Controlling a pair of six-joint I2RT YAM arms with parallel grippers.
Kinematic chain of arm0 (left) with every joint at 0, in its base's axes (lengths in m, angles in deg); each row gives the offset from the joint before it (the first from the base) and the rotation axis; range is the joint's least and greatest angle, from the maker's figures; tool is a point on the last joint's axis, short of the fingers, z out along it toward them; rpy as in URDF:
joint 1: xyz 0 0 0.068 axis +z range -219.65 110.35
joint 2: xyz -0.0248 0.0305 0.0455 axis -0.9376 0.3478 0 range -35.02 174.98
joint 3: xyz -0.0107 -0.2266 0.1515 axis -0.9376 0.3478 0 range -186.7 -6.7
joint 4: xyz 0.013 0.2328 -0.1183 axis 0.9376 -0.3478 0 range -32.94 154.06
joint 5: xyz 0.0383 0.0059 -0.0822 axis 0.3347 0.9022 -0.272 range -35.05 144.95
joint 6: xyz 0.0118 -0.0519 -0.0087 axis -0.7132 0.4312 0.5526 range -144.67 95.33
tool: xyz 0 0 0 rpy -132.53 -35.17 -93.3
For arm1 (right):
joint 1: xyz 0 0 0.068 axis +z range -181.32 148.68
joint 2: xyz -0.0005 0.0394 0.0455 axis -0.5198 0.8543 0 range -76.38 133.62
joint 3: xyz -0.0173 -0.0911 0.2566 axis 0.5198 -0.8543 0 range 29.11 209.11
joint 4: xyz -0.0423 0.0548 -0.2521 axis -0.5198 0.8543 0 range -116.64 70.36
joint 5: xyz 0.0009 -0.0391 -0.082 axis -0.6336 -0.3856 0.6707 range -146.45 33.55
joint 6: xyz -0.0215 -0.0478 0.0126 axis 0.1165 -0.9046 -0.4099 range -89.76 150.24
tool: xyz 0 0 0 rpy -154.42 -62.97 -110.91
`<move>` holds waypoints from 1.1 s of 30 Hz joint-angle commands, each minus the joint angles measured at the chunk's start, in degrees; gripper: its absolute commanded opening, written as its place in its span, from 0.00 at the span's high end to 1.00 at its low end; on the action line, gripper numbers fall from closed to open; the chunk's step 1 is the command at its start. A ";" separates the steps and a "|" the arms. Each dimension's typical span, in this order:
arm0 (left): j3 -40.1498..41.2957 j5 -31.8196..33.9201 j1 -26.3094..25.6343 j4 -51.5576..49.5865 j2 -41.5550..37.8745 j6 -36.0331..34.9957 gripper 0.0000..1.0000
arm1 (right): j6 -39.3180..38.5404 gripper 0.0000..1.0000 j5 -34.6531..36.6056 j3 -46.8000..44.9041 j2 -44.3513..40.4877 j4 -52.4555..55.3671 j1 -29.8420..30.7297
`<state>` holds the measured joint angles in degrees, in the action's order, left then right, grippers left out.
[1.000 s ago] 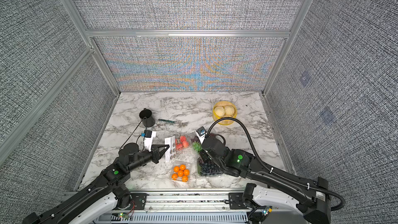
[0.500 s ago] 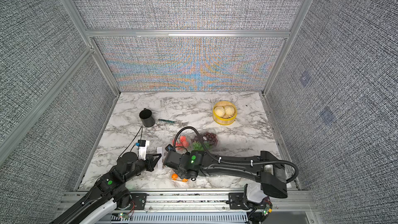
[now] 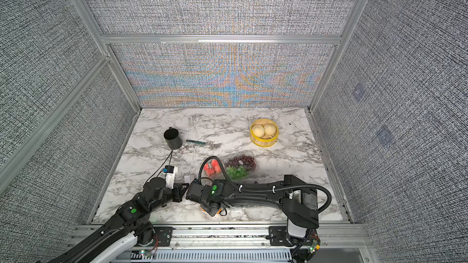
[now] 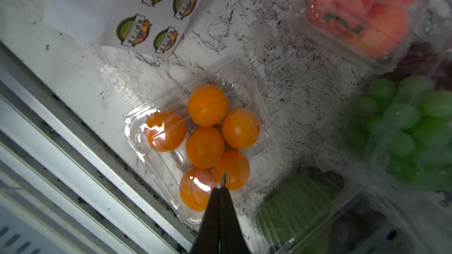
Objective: Label fruit boxes
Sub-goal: Stick the label on the fruit box.
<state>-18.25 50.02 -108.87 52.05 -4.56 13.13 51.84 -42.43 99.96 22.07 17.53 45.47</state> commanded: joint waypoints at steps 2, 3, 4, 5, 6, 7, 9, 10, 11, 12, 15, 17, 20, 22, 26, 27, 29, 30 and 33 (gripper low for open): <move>-0.58 -0.08 0.10 1.95 0.12 -0.89 1.00 | -1.05 1.00 -1.74 0.43 1.18 -1.42 0.02; -0.49 -0.08 0.11 1.90 0.10 -0.89 1.00 | -1.12 1.00 -2.22 0.59 1.82 -1.58 -0.04; -0.36 -0.08 0.04 1.90 0.07 -0.81 1.00 | -1.05 1.00 -2.56 0.74 2.36 -1.77 -0.15; -0.23 0.00 0.09 2.00 0.07 -0.80 1.00 | -1.04 1.00 -2.76 0.87 2.89 -1.80 -0.08; -0.14 0.01 0.03 2.05 0.16 -0.76 1.00 | -1.04 1.00 -2.86 0.87 3.43 -1.93 -0.15; -0.09 0.09 0.10 2.08 0.19 -0.75 1.00 | -0.95 1.00 -2.88 0.78 3.82 -1.93 -0.17; -0.14 0.05 0.10 2.58 0.50 -0.71 1.00 | -0.78 1.00 -2.99 0.08 4.13 -2.67 -0.35; -0.27 -0.03 0.04 2.79 0.72 -0.71 1.00 | -0.69 1.00 -3.48 -0.45 3.94 -3.51 -0.70; -0.31 -0.17 0.03 2.87 1.01 -0.76 1.00 | -0.60 1.00 -4.25 -1.03 3.76 -4.21 -1.00; -0.31 -0.04 0.09 3.03 1.38 -0.80 1.00 | -0.60 1.00 -5.11 -1.63 3.59 -5.08 -1.34; 0.42 1.82 0.07 4.26 3.05 -0.56 1.00 | -0.06 1.00 -6.64 -3.24 3.12 -6.43 -2.33; 0.63 2.66 0.05 5.18 4.97 -0.28 1.00 | -0.24 0.92 -8.33 -4.63 2.39 -8.29 -3.12; 0.24 2.64 0.08 6.67 7.90 -0.10 1.00 | -0.56 0.78 -11.88 -7.29 0.47 -12.09 -4.46; -0.80 3.54 0.07 5.28 8.98 -0.44 1.00 | -0.90 0.72 -12.65 -8.20 -0.50 -13.21 -4.94; -2.85 8.88 0.08 -1.20 8.62 -0.40 0.98 | -1.46 0.67 -13.14 -8.88 -2.60 -14.20 -5.48; -2.95 10.78 0.11 -2.45 8.19 0.00 0.96 | -1.56 0.67 -13.01 -8.78 -3.15 -14.43 -5.49; -2.83 12.89 0.09 -3.85 7.66 0.86 0.93 | -1.83 0.67 -12.60 -8.71 -4.17 -14.81 -5.39; -2.65 12.84 0.11 -3.55 7.67 0.93 0.93 | -1.76 0.67 -11.55 -8.69 -4.63 -14.81 -5.35; -2.94 13.72 0.06 -3.66 9.31 1.48 0.92 | -1.74 0.67 -9.39 -8.78 -5.20 -14.12 -5.44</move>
<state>-20.83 60.89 -108.87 49.87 3.70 13.72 50.42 -53.84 91.24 17.24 3.25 40.01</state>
